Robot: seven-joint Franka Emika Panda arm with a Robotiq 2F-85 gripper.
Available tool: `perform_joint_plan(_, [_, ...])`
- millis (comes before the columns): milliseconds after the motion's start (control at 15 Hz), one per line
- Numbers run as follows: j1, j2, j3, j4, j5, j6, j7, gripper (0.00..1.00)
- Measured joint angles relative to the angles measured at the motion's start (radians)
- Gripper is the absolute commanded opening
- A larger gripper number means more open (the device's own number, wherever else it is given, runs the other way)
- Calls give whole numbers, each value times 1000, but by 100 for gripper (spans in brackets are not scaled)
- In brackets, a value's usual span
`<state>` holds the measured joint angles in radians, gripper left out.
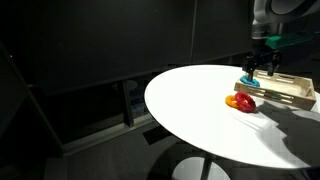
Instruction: Pick up the red ring and put it on the table
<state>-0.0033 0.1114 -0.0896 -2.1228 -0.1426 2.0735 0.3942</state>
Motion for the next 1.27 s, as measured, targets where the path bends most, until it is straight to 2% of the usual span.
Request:
perform_joint_plan(267, [-14, -85, 0, 0, -10, -131, -150, 100])
perform_joint_plan(467, [-26, -159, 0, -1, -11, -202, -216, 100])
perform_joint_plan(1000, [-32, -363, 4, -26, -11, -287, -246, 100])
perform_joint_plan(1267, [-36, -409, 5, -40, -11, -294, -257, 100])
